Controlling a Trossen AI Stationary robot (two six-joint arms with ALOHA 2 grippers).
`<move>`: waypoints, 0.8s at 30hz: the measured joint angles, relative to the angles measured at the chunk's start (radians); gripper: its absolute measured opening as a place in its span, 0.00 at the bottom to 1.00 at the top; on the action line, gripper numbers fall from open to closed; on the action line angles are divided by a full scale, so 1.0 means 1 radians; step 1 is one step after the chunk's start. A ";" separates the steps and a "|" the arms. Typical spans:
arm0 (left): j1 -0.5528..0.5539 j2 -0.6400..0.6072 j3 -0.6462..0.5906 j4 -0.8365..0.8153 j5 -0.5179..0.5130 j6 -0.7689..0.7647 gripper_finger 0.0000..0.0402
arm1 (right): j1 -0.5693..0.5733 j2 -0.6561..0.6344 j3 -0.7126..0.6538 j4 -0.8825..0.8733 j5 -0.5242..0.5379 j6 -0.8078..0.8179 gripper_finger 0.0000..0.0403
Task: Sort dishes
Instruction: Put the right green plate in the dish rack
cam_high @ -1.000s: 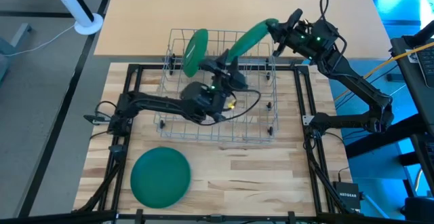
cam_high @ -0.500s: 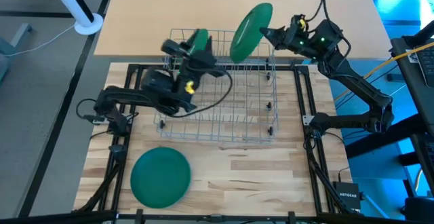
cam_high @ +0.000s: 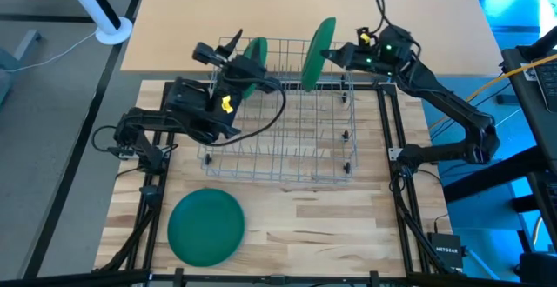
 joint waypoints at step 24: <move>0.036 0.000 0.000 -0.041 0.000 0.026 0.45 | 0.001 0.230 0.000 0.306 -0.129 0.051 0.02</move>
